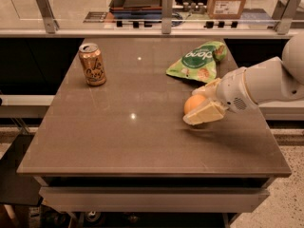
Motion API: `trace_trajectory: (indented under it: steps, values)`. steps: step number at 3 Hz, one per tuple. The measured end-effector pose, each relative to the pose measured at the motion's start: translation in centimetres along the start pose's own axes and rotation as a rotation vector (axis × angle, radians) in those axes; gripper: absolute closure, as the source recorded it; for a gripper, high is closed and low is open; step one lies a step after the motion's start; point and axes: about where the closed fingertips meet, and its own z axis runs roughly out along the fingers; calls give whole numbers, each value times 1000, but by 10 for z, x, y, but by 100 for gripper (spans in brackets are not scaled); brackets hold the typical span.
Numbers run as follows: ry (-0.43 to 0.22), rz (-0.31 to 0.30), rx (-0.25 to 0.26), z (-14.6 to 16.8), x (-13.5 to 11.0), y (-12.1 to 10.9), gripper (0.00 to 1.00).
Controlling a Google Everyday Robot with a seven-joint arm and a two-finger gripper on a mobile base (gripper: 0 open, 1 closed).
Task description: Move orange near orange can
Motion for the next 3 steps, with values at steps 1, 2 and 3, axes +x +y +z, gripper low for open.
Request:
trace_trajectory:
  steps: [1, 2, 3]
  values:
    - [-25, -35, -6, -1, -7, 0, 62]
    - [-53, -65, -18, 0, -13, -1, 87]
    - [-153, -39, -38, 3, -39, -5, 100]
